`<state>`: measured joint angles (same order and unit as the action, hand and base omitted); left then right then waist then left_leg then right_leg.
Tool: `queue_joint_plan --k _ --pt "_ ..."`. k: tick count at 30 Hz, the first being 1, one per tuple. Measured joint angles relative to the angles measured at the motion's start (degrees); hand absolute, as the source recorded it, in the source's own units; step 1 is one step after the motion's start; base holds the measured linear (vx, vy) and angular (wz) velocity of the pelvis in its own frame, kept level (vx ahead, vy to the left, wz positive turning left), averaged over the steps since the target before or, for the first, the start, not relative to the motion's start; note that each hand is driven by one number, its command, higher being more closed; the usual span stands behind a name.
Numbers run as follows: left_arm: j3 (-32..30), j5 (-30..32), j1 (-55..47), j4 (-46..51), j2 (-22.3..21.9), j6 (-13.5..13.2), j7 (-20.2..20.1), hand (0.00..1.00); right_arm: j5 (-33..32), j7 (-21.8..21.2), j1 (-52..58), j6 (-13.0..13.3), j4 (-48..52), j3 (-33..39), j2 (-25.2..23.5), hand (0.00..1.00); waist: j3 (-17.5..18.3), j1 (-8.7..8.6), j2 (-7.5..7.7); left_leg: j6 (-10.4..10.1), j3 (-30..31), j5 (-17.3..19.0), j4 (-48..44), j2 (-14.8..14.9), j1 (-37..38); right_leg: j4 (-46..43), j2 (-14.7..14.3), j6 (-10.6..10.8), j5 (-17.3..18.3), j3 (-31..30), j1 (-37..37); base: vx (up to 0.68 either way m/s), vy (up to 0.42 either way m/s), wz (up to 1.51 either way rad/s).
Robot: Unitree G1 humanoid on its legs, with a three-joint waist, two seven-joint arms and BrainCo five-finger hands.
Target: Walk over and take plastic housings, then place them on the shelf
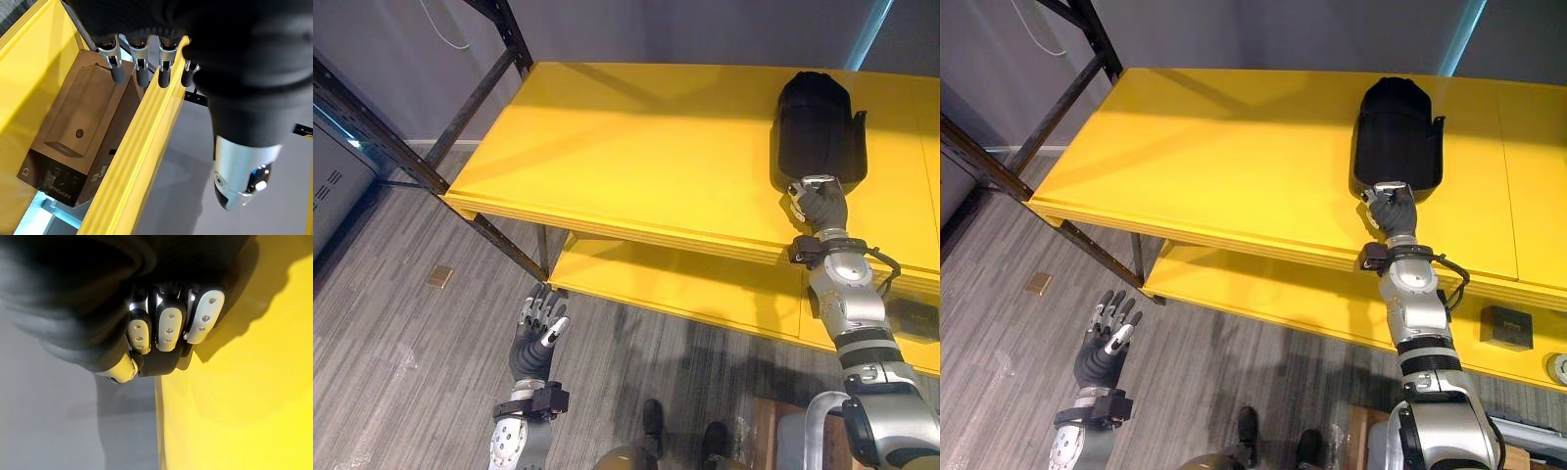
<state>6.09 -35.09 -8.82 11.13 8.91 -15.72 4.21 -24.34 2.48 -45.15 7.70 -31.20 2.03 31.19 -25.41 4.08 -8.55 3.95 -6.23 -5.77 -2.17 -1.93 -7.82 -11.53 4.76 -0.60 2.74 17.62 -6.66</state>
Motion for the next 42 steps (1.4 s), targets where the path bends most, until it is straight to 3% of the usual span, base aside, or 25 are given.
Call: queue_joint_plan --k 1,4,8,11,12,14,17,19,20,22,23,24,26,28,30,31,32,33,35,37,42 --pt "-0.01 0.00 -0.06 0.04 0.00 -0.01 -0.03 0.00 0.01 0.05 0.39 -0.01 0.84 0.07 -0.01 0.00 -0.03 -0.12 0.00 -0.01 0.00 0.01 0.00 -0.01 0.01 0.02 0.02 0.00 0.00 0.02 0.01 0.00 0.000 0.00" --pt "-0.06 0.06 -0.98 1.19 -0.05 -0.03 -1.08 0.00 0.39 1.09 9.40 0.12 14.91 2.34 -2.24 0.00 -0.08 -0.45 0.06 -0.01 -0.09 0.01 0.31 -0.03 1.06 0.31 0.00 0.11 0.08 0.00 1.04 0.01 0.006 -0.02" --pt "-0.16 0.63 -3.79 4.80 -0.41 -0.66 -1.59 0.00 3.62 4.82 28.70 0.39 34.27 1.76 -12.87 0.00 0.50 -2.05 1.23 -0.50 -2.91 1.82 0.44 0.28 4.23 1.03 -0.41 0.62 0.63 -3.00 2.92 0.01 0.023 -0.36" --pt "-0.44 2.39 -6.25 5.93 -2.04 -1.38 -2.16 0.00 4.46 5.99 41.69 0.42 37.71 1.68 -18.67 0.00 1.42 -3.46 3.32 -2.36 -6.47 8.75 -10.44 2.29 3.82 0.06 -1.58 0.82 1.66 -9.55 3.79 -0.01 0.048 -1.17" --pt "-0.99 2.84 -7.39 5.93 -2.63 -1.50 -2.37 0.00 4.46 6.02 44.98 0.36 37.81 1.82 -19.99 0.00 2.24 -3.48 4.83 -3.22 -3.43 10.54 -17.59 2.74 2.42 -1.02 -2.24 0.79 2.30 -14.06 3.63 0.02 0.049 -1.78" --pt "-1.12 3.50 -8.40 6.23 -3.24 -1.54 -3.46 0.00 4.41 6.71 49.63 0.40 39.82 2.74 -20.65 0.00 4.19 -4.18 5.86 -4.78 4.57 13.83 -26.12 2.67 0.35 -2.72 -4.14 0.78 2.64 -20.34 2.85 0.07 0.075 -1.89" --pt "2.19 3.78 -8.28 7.68 -3.41 -1.53 -5.89 0.00 4.36 9.34 57.44 0.38 42.40 5.98 -21.10 0.00 7.43 -6.38 6.18 -4.30 7.75 19.07 -28.04 3.30 1.85 -6.25 -7.46 1.19 3.06 -28.15 -0.32 0.06 0.206 -1.58" --pt "7.26 3.59 -5.24 7.57 -3.36 -0.93 -7.03 0.00 3.12 11.07 64.04 0.81 44.12 8.42 -22.53 0.00 8.28 -8.92 6.44 -3.81 4.95 22.20 -25.47 4.07 4.06 -7.41 -9.10 2.94 1.96 -32.02 -2.10 -0.02 0.249 -1.39" --pt "9.87 3.05 -2.88 5.98 -2.63 -0.78 -7.29 0.00 2.89 11.78 66.46 0.99 43.87 9.68 -24.25 0.00 8.47 -9.63 7.52 -4.00 1.49 23.10 -23.69 4.25 5.27 -8.52 -9.56 4.01 1.07 -32.95 -4.01 -0.07 0.174 -1.44" --pt "11.87 3.35 -0.23 2.53 -1.55 -0.06 -4.82 0.00 2.87 10.87 68.68 1.82 43.84 11.25 -26.74 0.00 9.17 -10.56 8.73 -3.37 -5.72 22.68 -21.60 4.99 6.43 -5.03 -7.92 4.85 -1.90 -30.25 -5.32 -0.14 0.188 -1.84" --pt "12.32 3.64 0.67 1.32 -1.44 0.36 -3.49 0.00 2.87 10.59 69.40 2.16 43.77 11.74 -27.15 0.00 9.23 -11.69 8.76 -2.52 -9.13 22.11 -20.01 5.59 7.13 -3.41 -5.68 4.87 -1.95 -25.14 -5.47 -0.15 0.207 -2.30" --pt "12.09 3.79 0.86 1.07 -1.45 0.80 -2.48 0.00 2.92 10.54 69.59 2.24 43.35 11.88 -27.13 0.00 9.33 -11.56 8.84 -2.36 -14.64 21.68 -17.81 6.85 8.66 -4.77 -2.89 4.61 -1.72 -17.47 -7.12 -0.09 0.187 -1.86" --pt "10.85 3.88 0.86 1.02 -1.32 0.83 -0.75 0.00 2.97 9.90 69.14 2.31 41.76 10.83 -27.15 0.00 10.16 -11.30 8.66 -2.20 -21.43 20.17 -15.34 9.00 9.89 -9.76 -0.69 3.90 -0.90 -11.11 -8.41 -0.04 0.150 -1.94" --pt "10.56 3.89 1.90 0.83 -1.12 1.08 0.22 0.00 3.27 9.71 68.90 2.23 38.24 10.54 -27.58 0.00 11.21 -11.30 8.74 -2.42 -24.77 18.77 -13.97 10.55 10.02 -13.88 1.99 4.00 0.39 -8.89 -7.75 0.02 0.017 -1.32" --pt "10.57 3.90 2.22 0.68 -1.00 2.29 0.10 0.00 3.92 9.75 67.90 2.20 33.16 10.48 -29.03 0.00 12.42 -11.13 9.66 -3.55 -28.39 18.05 -13.39 11.48 9.75 -15.48 6.68 3.67 1.75 -8.55 -4.77 0.01 -0.100 -0.95" --pt "10.60 3.89 2.15 0.47 -0.96 2.82 0.04 0.00 4.02 9.74 67.80 2.20 32.09 10.41 -29.51 0.00 12.70 -11.06 9.87 -3.83 -28.73 17.89 -13.55 11.65 9.52 -15.15 7.72 3.62 1.72 -8.38 -3.90 0.01 -0.199 -0.79" --pt "10.67 3.88 2.09 -0.08 -0.88 4.03 -0.28 0.00 4.75 9.71 67.58 2.22 29.94 10.10 -30.20 0.00 13.13 -10.88 10.43 -4.46 -29.55 17.54 -14.17 12.08 9.31 -12.59 9.45 1.94 -0.80 -7.29 -1.57 0.02 -0.275 -0.73" --pt "10.67 3.89 2.20 -0.89 -0.86 5.08 -0.82 0.00 4.81 9.47 67.23 2.23 28.20 9.71 -30.51 0.00 13.42 -10.35 10.54 -5.80 -29.71 16.74 -14.33 13.02 9.18 -8.58 8.03 3.49 -0.72 -6.74 0.21 0.03 -0.308 -0.77" --pt "11.18 3.89 2.15 -1.68 -1.21 6.12 -1.05 0.00 5.47 9.25 67.33 2.23 27.38 8.86 -30.50 0.00 13.69 -9.48 10.09 -7.34 -29.60 15.82 -14.12 15.35 9.68 -4.24 5.31 4.03 -0.40 -5.68 1.73 0.02 -0.307 -0.70" --pt "11.68 3.93 2.91 -3.75 -1.61 6.87 -1.41 0.00 6.58 9.28 67.63 2.35 27.34 8.67 -30.41 0.00 13.85 -9.76 10.36 -8.52 -29.46 15.17 -14.34 17.12 10.64 -0.14 3.34 5.24 0.43 -4.29 4.77 0.00 -0.336 -0.30" --pt "12.46 5.07 2.91 -9.00 -4.15 6.90 -0.21 0.00 6.65 10.00 63.84 2.22 25.15 8.25 -27.46 0.00 13.57 -9.91 9.22 -8.04 -26.18 14.80 -20.13 21.72 10.04 -1.01 -0.38 2.88 3.74 -4.18 5.66 -0.05 -0.239 -0.24"
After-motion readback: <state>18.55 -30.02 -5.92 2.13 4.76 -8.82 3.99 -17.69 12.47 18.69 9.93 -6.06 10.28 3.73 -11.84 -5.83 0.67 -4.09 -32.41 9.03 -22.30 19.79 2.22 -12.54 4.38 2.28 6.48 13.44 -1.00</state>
